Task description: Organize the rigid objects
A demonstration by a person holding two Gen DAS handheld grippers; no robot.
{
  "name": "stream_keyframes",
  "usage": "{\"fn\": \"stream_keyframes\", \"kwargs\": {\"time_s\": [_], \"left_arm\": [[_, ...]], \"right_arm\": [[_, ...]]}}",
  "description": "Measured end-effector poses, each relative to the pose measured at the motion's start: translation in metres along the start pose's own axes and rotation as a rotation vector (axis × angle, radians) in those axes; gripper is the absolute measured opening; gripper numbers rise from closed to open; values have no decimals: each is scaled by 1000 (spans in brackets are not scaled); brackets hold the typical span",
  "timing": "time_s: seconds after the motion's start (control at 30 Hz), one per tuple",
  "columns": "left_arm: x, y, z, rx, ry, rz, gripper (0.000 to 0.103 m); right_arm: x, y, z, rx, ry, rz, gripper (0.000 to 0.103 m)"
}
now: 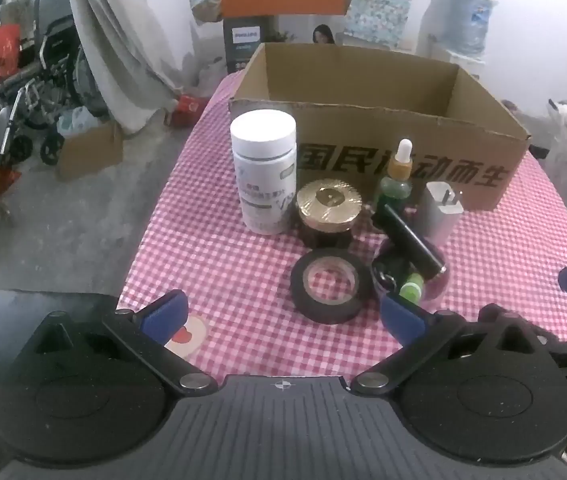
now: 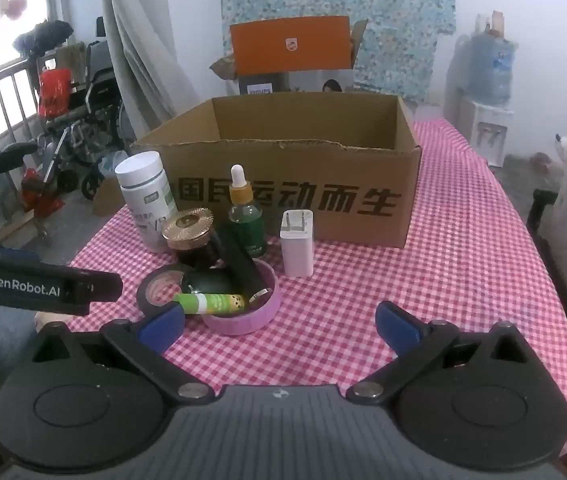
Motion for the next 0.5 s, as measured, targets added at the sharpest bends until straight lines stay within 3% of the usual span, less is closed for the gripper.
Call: {"fn": "stream_keyframes", "kwargs": {"time_s": [0.5], "left_arm": [[1,2,1,-9,-19,-7,103]], "right_arm": [[-5,0,2,-7,-17,-9,103]]}}
Point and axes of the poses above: each gripper's, at about its wrist camera, not at the fingertips, and y roughly against the way its jaws point, z to its left, x to its underside, the point moved 8 cm from there along -y, roughly the way its jaws point, and after that the axes turned 3 degrees about x, right-handed, at the moved point
